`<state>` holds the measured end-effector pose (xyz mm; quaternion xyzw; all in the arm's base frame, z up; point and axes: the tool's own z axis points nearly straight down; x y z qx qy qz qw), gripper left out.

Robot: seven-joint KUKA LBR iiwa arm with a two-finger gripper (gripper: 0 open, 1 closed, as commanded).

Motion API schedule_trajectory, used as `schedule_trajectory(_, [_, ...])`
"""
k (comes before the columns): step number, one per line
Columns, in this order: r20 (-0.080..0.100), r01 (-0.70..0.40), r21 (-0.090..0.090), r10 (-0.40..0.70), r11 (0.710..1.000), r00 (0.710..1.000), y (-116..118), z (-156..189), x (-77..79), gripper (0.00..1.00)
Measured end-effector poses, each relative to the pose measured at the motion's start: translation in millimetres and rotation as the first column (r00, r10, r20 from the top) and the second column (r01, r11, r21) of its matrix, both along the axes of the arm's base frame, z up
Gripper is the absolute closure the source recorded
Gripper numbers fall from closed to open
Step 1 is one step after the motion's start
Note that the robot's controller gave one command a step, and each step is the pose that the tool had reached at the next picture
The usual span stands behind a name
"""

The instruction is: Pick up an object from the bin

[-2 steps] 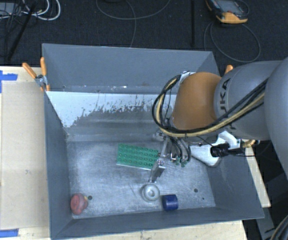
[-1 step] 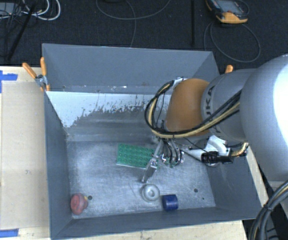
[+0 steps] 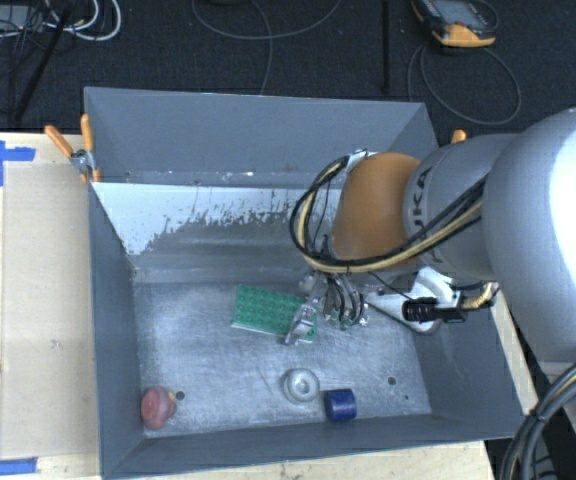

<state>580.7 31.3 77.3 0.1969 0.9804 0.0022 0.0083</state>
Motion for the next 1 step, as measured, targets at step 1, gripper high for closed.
schedule_trajectory(1, [-0.009,0.02,-0.001,-0.02,1.0,1.0,-24.3,132.0,10.8,1.0])
